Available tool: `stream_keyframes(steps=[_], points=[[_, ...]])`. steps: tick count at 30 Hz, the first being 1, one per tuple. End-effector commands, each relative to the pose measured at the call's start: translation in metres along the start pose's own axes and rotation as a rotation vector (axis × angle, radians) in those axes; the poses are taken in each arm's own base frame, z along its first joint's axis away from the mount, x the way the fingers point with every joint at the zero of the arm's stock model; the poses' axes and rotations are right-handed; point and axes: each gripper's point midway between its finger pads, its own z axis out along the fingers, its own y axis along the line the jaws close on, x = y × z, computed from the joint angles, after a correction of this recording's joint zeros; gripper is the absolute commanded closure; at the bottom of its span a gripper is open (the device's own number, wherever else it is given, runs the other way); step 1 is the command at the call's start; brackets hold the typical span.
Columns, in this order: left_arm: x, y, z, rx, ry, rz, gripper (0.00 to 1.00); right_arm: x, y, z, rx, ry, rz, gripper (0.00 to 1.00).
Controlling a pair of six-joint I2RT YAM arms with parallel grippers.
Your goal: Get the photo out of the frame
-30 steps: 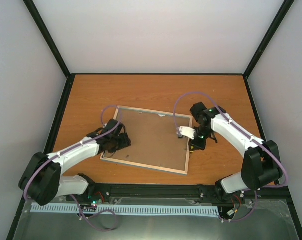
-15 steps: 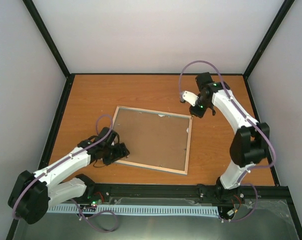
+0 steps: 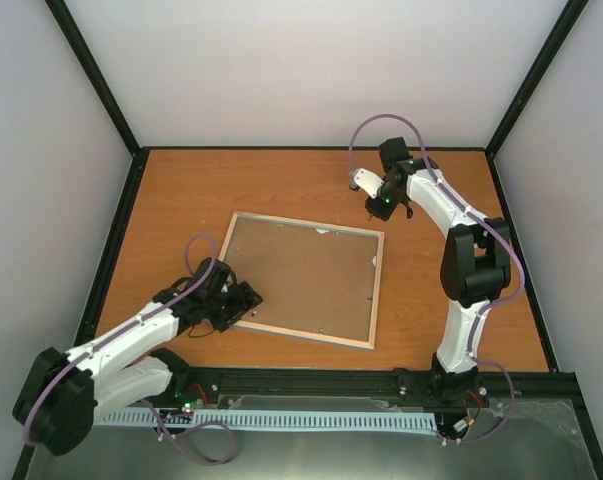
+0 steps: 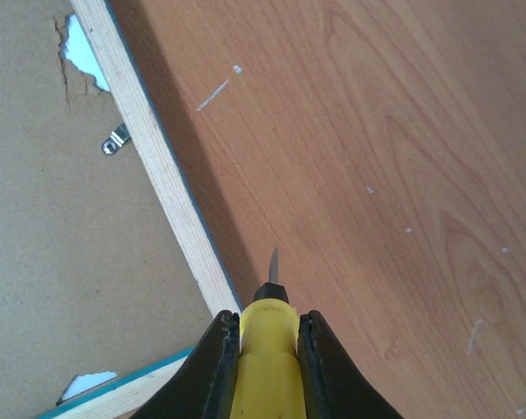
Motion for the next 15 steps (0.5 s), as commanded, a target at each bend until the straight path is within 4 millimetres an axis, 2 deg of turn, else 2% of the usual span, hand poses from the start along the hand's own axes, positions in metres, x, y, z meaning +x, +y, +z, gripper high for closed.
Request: stream_keyframes(steps=[1, 6, 8, 10, 11, 13, 15], points=[[-0.007, 0.016, 0.010, -0.076, -0.026, -0.050, 0.19, 0.000, 0.011, 0.003, -0.059, -0.001, -0.041, 0.97], [-0.022, 0.009, 0.006, -0.102, -0.083, -0.002, 0.22, 0.022, 0.036, -0.006, -0.119, 0.038, -0.112, 0.97], [-0.033, -0.003, -0.008, -0.104, -0.135, 0.051, 0.26, 0.032, 0.041, -0.008, -0.117, 0.060, -0.126, 0.97], [-0.041, -0.016, -0.033, -0.100, -0.190, 0.068, 0.27, 0.039, 0.045, -0.008, -0.107, 0.072, -0.135, 0.97], [-0.039, -0.018, -0.044, -0.098, -0.192, 0.059, 0.27, 0.042, 0.046, -0.007, -0.106, 0.077, -0.136, 0.97], [-0.023, -0.017, -0.056, -0.068, -0.136, 0.038, 0.27, 0.046, 0.047, -0.005, -0.101, 0.084, -0.136, 0.97], [0.000, -0.001, -0.057, -0.093, -0.037, 0.014, 0.27, 0.047, 0.046, -0.003, -0.097, 0.088, -0.133, 0.97]])
